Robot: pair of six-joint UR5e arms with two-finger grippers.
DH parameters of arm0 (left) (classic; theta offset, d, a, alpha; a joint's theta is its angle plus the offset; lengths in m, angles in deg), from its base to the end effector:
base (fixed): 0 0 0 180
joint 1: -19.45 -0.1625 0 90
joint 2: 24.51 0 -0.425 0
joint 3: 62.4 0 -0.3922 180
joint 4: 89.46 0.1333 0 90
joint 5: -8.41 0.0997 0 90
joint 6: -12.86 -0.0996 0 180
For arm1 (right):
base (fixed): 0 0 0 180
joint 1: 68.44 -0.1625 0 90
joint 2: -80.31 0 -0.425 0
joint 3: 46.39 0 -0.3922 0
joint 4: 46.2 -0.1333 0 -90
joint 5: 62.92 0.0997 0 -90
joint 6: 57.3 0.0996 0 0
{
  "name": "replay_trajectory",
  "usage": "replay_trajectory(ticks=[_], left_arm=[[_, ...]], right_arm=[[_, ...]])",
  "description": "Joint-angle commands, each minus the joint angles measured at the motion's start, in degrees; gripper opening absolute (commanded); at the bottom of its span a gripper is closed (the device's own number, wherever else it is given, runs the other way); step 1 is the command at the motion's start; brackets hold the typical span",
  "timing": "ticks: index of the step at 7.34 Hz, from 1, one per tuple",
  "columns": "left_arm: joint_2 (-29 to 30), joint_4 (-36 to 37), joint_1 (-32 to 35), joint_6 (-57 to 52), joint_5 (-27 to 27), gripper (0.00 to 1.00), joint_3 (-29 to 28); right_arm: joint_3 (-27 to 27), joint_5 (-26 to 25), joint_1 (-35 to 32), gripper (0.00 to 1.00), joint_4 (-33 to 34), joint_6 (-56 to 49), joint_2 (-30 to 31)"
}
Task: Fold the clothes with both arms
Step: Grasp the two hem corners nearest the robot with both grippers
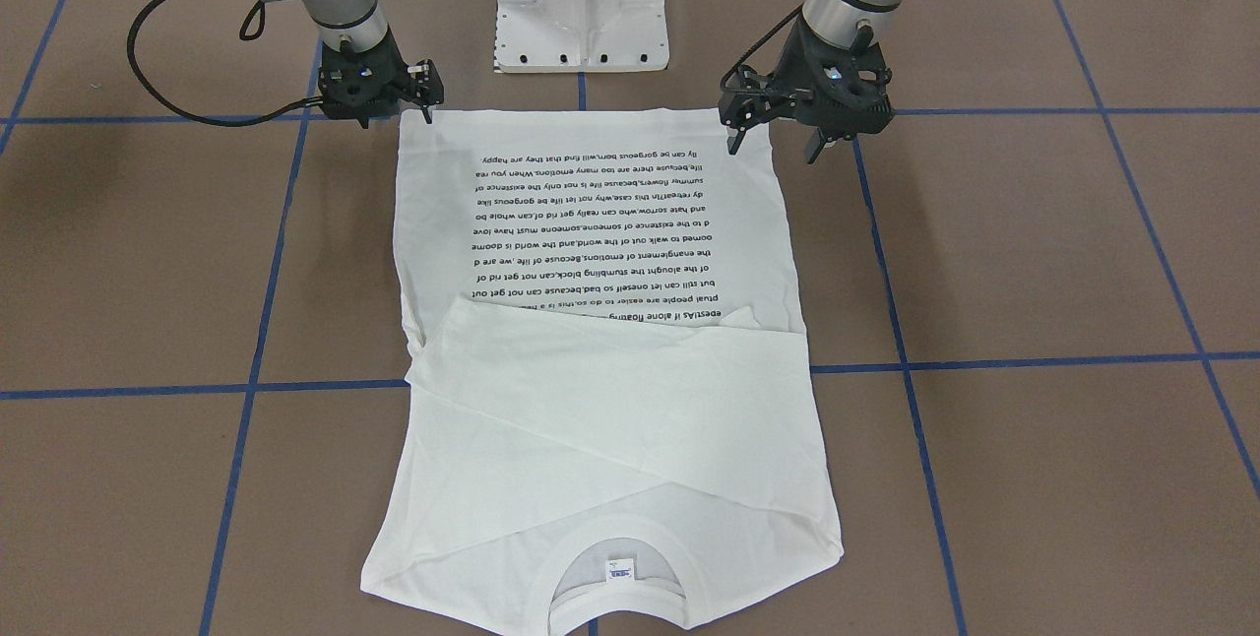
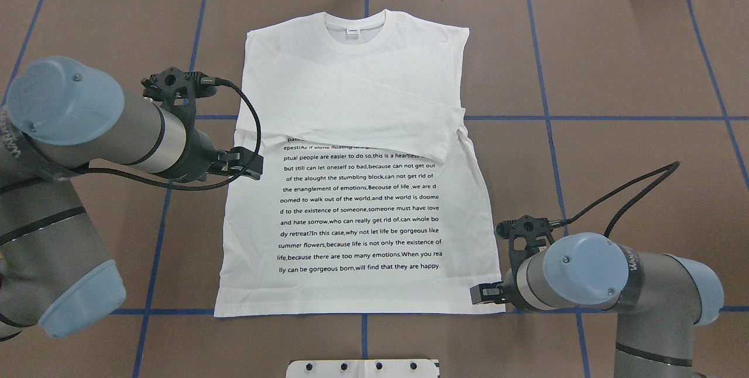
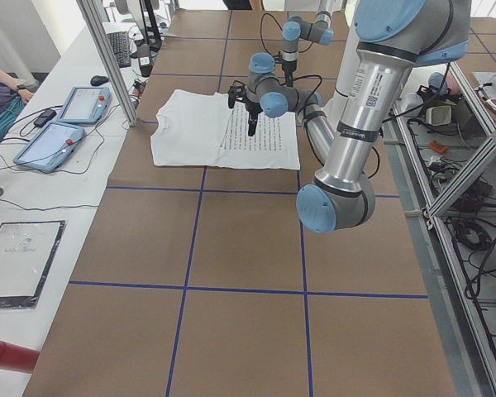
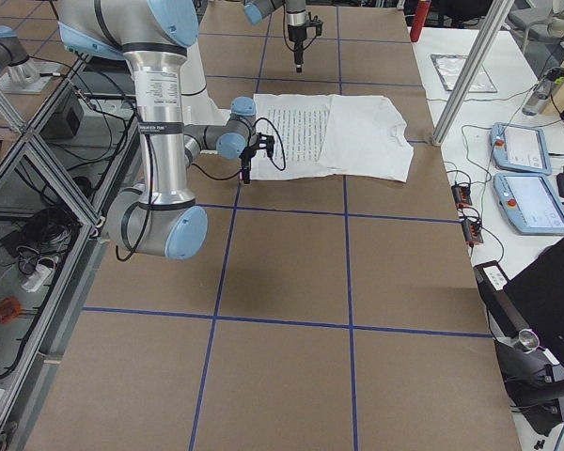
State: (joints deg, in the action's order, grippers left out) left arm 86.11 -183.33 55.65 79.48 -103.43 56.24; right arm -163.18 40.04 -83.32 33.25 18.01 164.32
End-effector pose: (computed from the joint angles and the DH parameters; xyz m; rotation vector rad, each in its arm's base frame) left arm 0.3784 -0.3962 0.2388 0.1481 0.9689 -0.0289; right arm -0.4675 -0.2390 0.3750 -0.0160 -0.7830 -0.0824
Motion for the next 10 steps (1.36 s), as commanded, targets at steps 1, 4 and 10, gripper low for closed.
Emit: replay_trajectory(ticks=[1,4,10], left_arm=[[-0.05,0.0,0.01,0.0,0.05,1.0,0.01],[-0.06,0.0,0.1,0.09,0.05,1.0,0.45],[0.03,0.18,0.01,0.26,0.05,1.0,0.1]], right_arm=[[0.86,0.32,0.73,0.76,0.09,0.01,-0.52],[1.04,0.93,1.35,0.67,0.0,0.01,-0.52],[-0.1,1.55,1.44,0.0,0.0,0.01,-0.69]])
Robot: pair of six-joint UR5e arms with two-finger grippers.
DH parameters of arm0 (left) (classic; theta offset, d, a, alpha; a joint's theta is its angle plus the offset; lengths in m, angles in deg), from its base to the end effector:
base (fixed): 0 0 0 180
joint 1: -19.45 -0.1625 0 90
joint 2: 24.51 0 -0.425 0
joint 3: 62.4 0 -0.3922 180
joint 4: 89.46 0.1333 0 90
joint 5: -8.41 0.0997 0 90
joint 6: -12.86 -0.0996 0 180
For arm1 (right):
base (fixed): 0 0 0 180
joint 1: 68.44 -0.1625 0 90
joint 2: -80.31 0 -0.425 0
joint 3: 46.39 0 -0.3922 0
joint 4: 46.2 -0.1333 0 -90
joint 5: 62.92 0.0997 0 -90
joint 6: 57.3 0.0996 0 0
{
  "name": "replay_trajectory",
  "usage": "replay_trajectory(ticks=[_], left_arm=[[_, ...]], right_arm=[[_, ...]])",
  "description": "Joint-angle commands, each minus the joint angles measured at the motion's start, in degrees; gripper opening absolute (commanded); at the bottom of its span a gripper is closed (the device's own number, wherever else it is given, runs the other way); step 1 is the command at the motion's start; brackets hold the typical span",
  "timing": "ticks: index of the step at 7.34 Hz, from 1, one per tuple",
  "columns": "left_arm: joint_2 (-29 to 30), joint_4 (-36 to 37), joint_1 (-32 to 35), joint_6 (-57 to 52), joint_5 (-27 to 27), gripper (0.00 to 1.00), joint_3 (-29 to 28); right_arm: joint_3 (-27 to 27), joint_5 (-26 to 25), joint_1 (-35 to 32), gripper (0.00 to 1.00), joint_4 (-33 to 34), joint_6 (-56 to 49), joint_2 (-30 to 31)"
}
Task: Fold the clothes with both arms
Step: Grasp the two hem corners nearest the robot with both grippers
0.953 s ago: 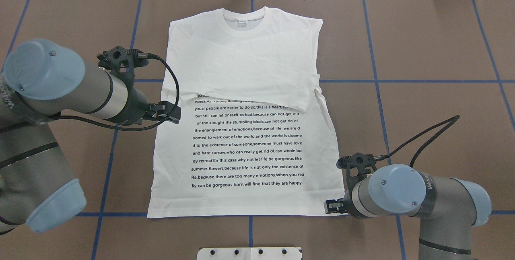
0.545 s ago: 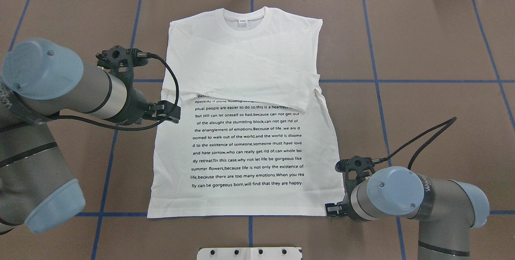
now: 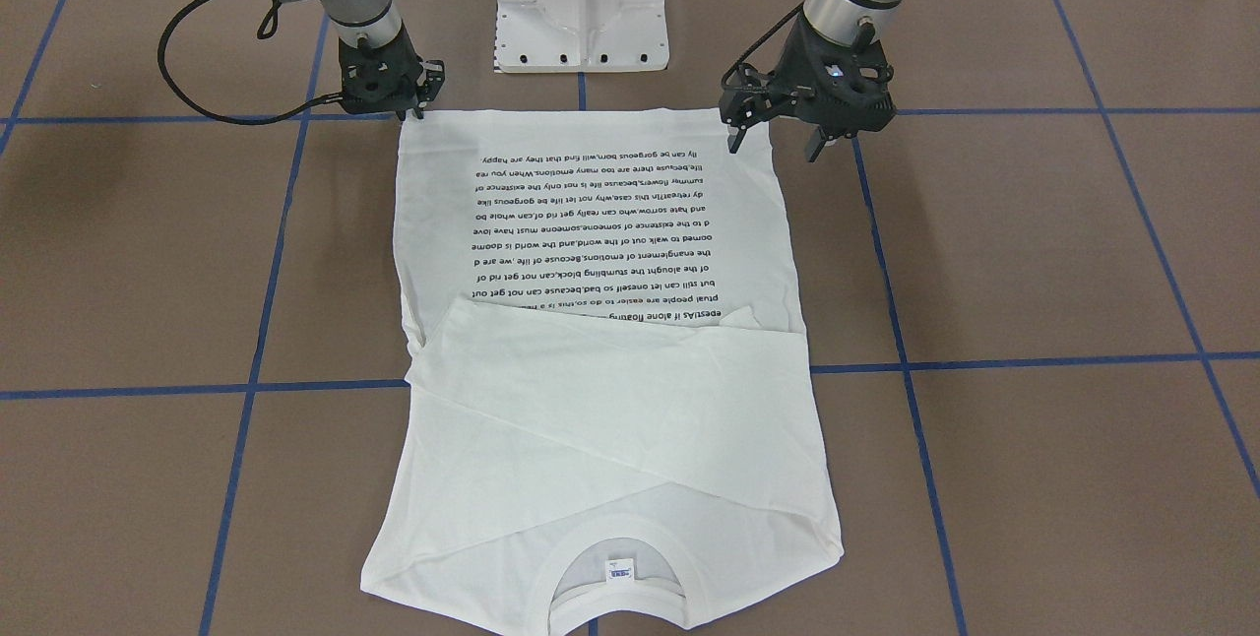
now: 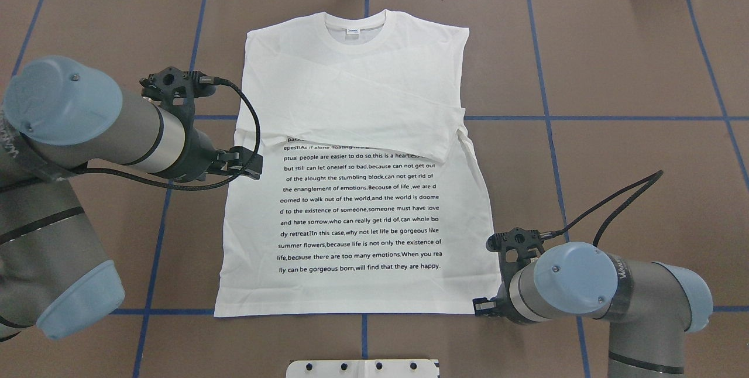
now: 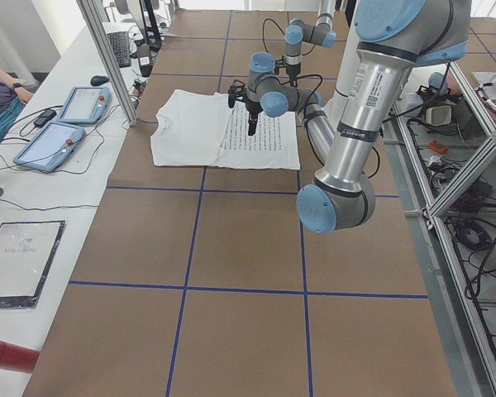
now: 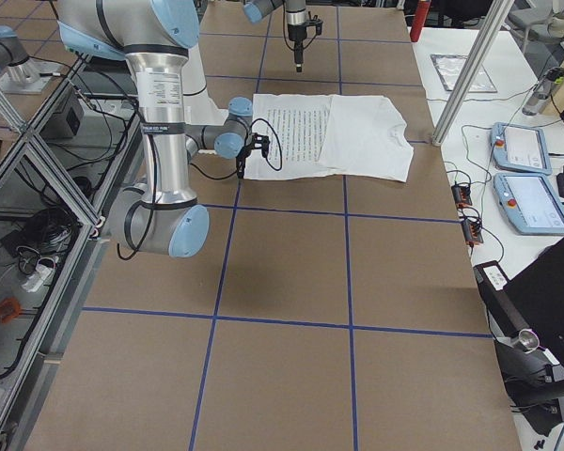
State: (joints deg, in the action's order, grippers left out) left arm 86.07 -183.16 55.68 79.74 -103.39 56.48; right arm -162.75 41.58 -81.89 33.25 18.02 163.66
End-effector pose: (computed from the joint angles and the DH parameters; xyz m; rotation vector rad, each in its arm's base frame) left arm 0.3771 -0.3957 0.2380 0.1470 0.9694 -0.0337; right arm -0.4774 -0.2256 0.3721 -0.0498 -0.7921 -0.1165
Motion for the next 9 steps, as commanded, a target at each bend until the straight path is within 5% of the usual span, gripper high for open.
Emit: replay_trajectory(ticks=[1,5,9], left_arm=[[-0.1,0.0,-0.01,0.01,0.0,1.0,-0.14],[-4.91,-1.22,-1.33,4.19,-0.17,1.0,0.03],[-15.53,-13.74,-17.57,22.4,8.15,1.0,-0.4]], right_arm=[[-1.32,0.01,-0.08,0.0,0.0,0.0,-0.03],[-3.69,-0.43,-1.31,0.0,0.0,0.35,0.06],[-4.75,-0.26,-2.63,0.0,-0.26,2.55,0.23]])
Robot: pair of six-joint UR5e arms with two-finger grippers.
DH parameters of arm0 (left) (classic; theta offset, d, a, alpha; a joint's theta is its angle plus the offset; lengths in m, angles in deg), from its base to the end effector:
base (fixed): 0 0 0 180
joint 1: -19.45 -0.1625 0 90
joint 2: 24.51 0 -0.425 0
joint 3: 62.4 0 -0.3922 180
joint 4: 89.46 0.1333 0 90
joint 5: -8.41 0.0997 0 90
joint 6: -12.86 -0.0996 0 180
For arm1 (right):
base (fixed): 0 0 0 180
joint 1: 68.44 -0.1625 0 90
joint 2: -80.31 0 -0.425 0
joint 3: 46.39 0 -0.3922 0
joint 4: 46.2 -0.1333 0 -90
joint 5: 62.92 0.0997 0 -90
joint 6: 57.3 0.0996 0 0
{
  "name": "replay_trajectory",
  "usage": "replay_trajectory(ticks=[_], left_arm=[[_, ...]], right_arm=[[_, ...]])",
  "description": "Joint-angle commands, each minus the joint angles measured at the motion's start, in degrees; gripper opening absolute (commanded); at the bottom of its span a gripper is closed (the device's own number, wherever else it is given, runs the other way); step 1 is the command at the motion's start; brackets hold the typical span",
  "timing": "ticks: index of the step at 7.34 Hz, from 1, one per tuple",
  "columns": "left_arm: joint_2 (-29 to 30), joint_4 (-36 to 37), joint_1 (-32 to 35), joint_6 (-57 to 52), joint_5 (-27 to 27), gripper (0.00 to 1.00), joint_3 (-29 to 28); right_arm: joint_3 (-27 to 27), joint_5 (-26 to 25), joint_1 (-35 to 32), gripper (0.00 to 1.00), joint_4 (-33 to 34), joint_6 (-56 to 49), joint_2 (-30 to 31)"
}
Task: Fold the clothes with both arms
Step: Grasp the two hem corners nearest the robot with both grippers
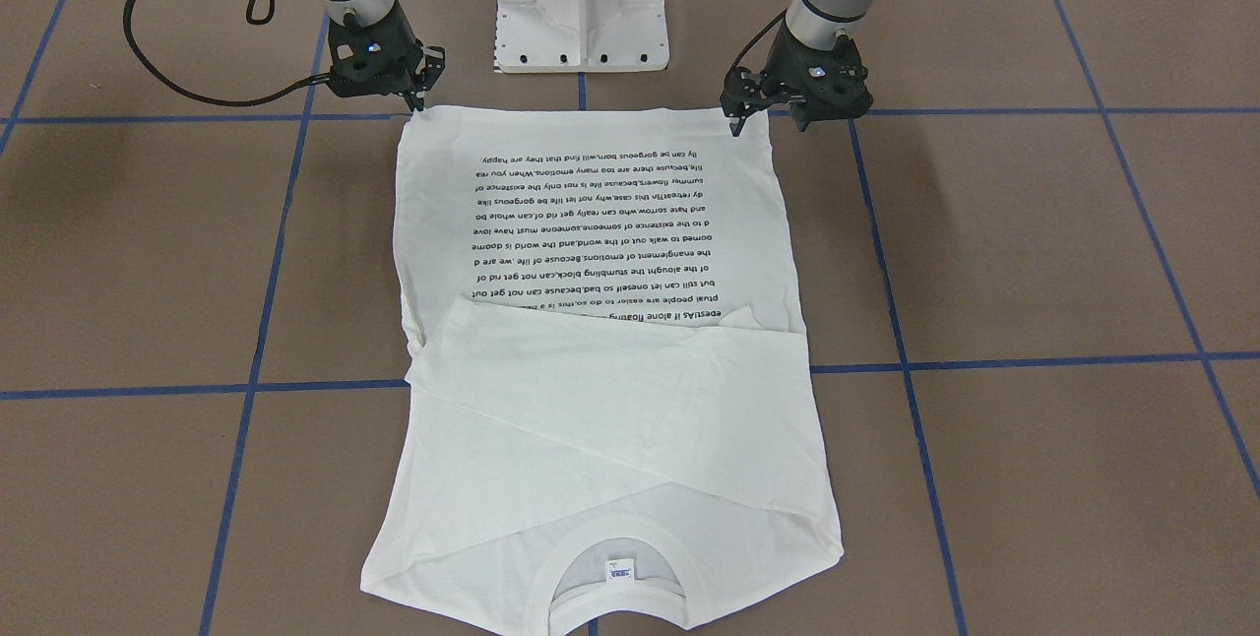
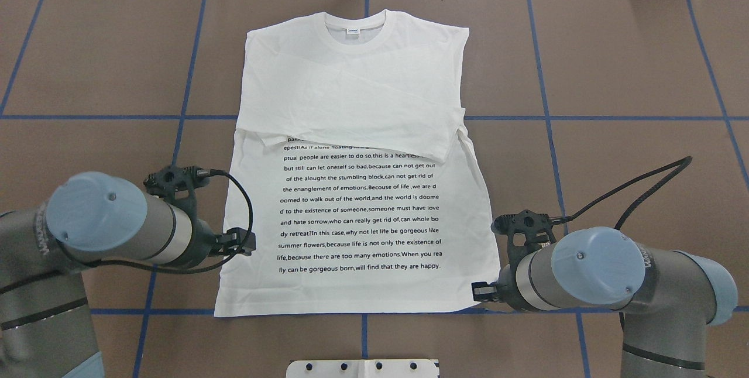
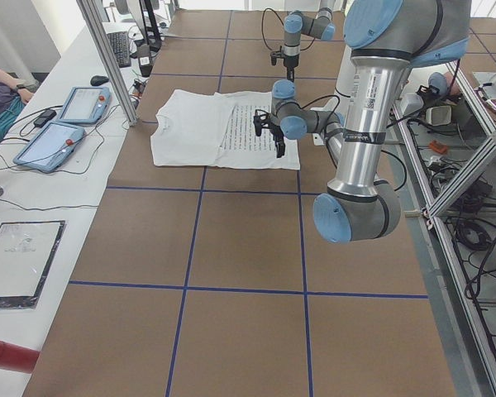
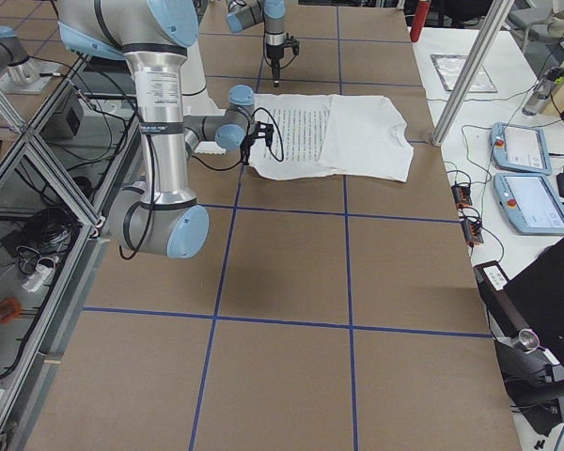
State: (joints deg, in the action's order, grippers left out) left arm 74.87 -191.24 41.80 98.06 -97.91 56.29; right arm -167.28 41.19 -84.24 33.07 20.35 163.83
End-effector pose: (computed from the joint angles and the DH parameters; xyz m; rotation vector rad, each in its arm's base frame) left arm 0.4366 -0.2934 0.3254 -0.0564 0.9029 -0.1613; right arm -0.4496 -0.2405 0.3370 -0.0215 -0.8661 -0.0470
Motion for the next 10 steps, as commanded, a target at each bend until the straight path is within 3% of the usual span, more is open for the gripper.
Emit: replay_trajectory(ticks=[1,6,10], left_arm=[[-6.9,-9.36,-5.19,5.41,3.65,1.0,-0.64],[-5.96,-8.7,-8.98,6.56,4.98,0.94,-2.84],[-2.1,-4.49,-10.3,8.85,4.98,0.74,-3.9]], right_arm=[[-0.31,0.22,-0.29,0.0,-0.08,0.22,-0.02],[-0.58,0.39,-0.73,0.0,-0.08,0.22,-0.02],[-0.66,0.48,-1.08,0.0,-0.08,0.22,-0.03]])
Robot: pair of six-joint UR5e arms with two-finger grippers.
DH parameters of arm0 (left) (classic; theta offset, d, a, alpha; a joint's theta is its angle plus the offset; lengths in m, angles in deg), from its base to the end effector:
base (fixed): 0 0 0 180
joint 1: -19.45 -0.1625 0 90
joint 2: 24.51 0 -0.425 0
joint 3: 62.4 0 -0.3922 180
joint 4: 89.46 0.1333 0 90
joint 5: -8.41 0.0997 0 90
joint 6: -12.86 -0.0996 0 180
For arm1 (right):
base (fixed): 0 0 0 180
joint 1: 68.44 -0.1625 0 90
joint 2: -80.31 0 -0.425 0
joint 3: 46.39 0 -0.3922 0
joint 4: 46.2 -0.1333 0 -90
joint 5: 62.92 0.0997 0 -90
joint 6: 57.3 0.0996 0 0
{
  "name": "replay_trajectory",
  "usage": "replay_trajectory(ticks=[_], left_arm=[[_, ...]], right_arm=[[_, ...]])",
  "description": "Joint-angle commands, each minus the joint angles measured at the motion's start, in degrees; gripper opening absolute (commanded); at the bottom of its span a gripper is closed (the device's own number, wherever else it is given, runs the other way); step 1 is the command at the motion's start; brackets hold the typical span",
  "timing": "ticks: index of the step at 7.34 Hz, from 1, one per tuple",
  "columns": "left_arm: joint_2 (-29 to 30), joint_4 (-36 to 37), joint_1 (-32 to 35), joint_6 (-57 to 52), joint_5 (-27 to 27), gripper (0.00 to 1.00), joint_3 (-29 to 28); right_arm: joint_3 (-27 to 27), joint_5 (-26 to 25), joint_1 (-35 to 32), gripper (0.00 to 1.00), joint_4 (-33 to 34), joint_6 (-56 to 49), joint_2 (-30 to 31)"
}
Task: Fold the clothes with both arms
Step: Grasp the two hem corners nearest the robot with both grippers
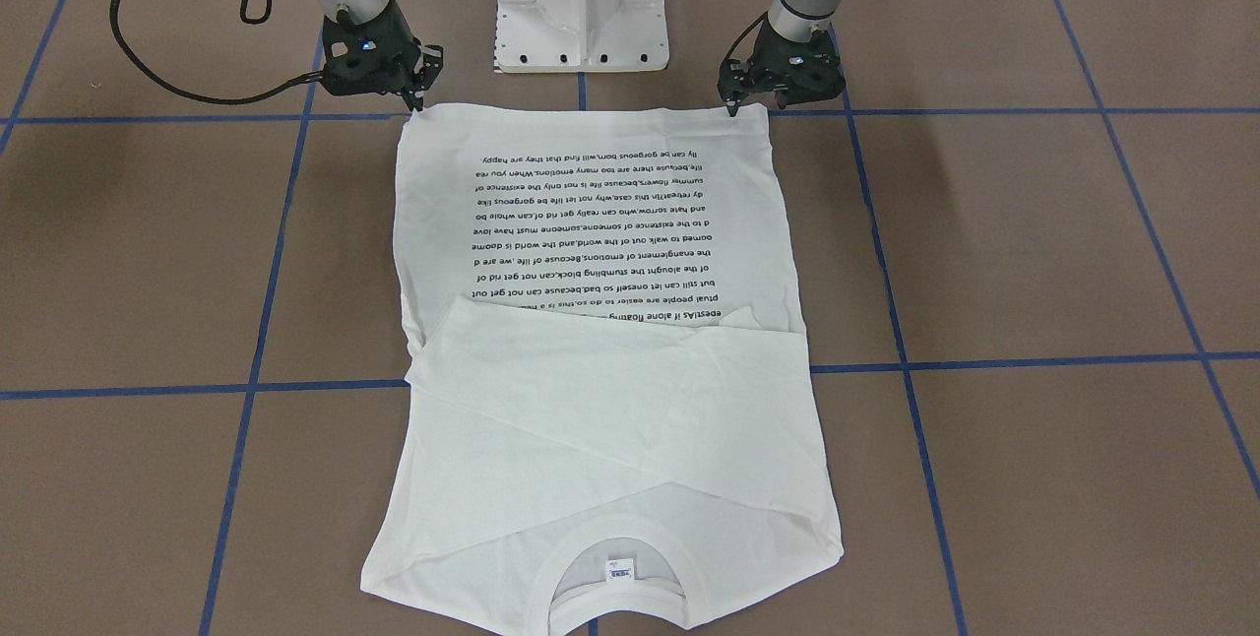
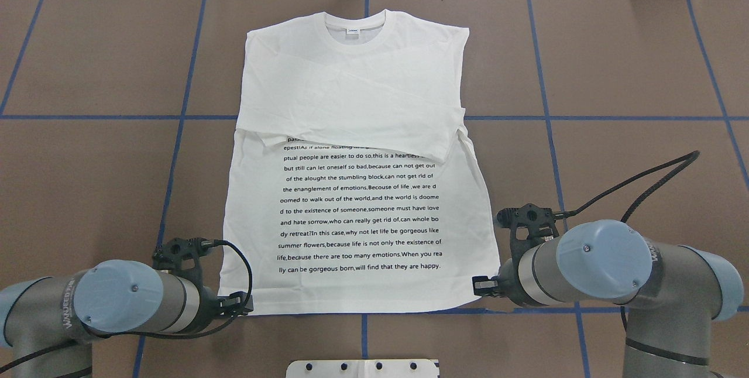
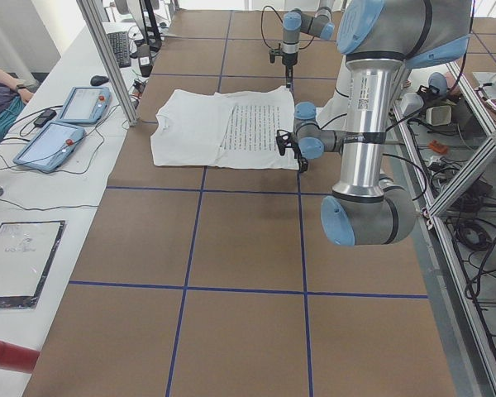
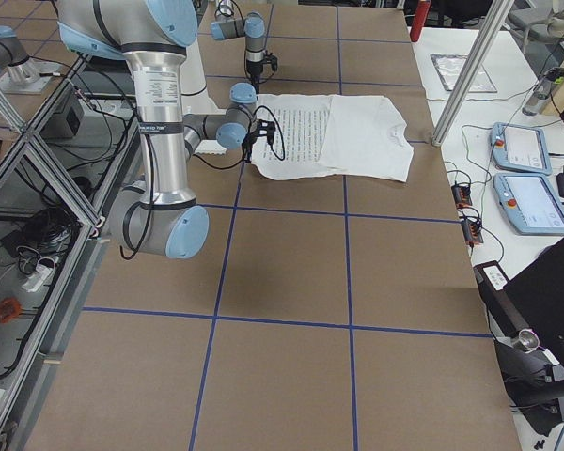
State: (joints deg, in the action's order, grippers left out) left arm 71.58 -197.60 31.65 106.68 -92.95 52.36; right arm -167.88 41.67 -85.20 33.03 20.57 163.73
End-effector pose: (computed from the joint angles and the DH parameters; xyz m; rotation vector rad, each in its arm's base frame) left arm 0.4851 -0.2212 0.3728 -0.1234 0.8644 -0.1769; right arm -0.4434 -0.2465 0.3312 -0.0200 -0.8801 -0.0330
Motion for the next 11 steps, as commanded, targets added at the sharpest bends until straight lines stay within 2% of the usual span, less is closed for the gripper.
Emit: replay_trajectory(ticks=[1,6,7,11], left_arm=[[1.11,1.88,-0.16,0.22,0.02,0.72,0.03],[0.5,2.23,0.63,-0.22,0.11,0.65,-0.06],[0.5,2.32,0.63,-0.22,0.11,0.59,-0.06],[0.67,2.32,0.19,0.05,0.11,0.14,0.11]], right_arm=[[0.02,0.0,-0.11,0.0,0.05,-0.09,0.07],[0.2,0.09,-0.55,0.0,0.14,-0.09,0.07],[0.2,0.09,-0.64,0.0,0.14,-0.09,0.07],[0.2,0.09,-0.73,0.0,0.23,-0.09,0.07]])
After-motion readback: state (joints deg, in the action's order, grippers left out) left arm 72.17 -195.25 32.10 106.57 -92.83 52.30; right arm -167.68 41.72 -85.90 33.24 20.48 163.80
